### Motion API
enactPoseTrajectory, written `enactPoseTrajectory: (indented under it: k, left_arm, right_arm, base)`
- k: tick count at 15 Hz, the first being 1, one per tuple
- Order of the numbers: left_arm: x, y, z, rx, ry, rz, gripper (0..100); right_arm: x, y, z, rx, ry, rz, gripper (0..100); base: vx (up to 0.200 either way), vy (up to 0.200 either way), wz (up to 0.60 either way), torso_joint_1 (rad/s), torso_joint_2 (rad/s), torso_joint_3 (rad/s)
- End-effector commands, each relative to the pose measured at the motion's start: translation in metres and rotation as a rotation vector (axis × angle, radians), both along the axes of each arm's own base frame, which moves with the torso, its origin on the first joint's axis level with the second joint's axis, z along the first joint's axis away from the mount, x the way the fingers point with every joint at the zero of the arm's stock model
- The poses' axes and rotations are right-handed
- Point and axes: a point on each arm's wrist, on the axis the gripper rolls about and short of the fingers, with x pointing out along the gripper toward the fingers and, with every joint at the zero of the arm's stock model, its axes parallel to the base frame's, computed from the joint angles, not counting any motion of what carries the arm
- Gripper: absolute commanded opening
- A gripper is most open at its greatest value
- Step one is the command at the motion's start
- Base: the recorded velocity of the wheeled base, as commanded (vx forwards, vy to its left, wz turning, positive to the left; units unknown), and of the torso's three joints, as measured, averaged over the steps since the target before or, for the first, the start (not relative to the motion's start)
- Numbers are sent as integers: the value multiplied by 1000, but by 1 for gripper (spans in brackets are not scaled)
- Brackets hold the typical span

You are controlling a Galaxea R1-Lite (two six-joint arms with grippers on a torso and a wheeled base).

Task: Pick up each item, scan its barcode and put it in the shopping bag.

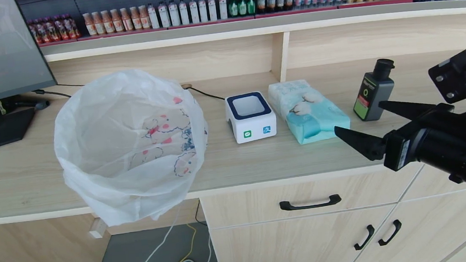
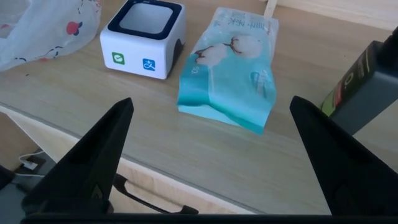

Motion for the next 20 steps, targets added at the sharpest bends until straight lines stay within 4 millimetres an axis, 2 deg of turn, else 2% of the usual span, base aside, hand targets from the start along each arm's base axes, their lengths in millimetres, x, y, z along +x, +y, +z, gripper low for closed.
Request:
enactPoseTrajectory:
  k: [1, 6, 11, 14, 20]
  left_arm:
    - [0, 0, 0, 0, 0, 0, 100]
    - [0, 0, 0, 0, 0, 0, 100]
    - [0, 0, 0, 0, 0, 0, 100]
    - [0, 0, 0, 0, 0, -1, 100]
    - [0, 0, 0, 0, 0, 0, 100]
  right_arm:
    - [13, 8, 1, 7, 11, 4, 100]
    - [35, 19, 11, 28, 88, -11, 100]
    - [71, 32, 26, 122, 190, -202, 100]
    - [76, 32, 32, 79, 263, -216, 100]
    - [93, 39, 37, 67, 295, -190, 100]
  base:
    - [0, 0, 0, 0, 0, 0]
    - [0, 0, 0, 0, 0, 0]
    - [0, 0, 0, 0, 0, 0]
    - [0, 0, 0, 0, 0, 0]
    - [0, 0, 0, 0, 0, 0]
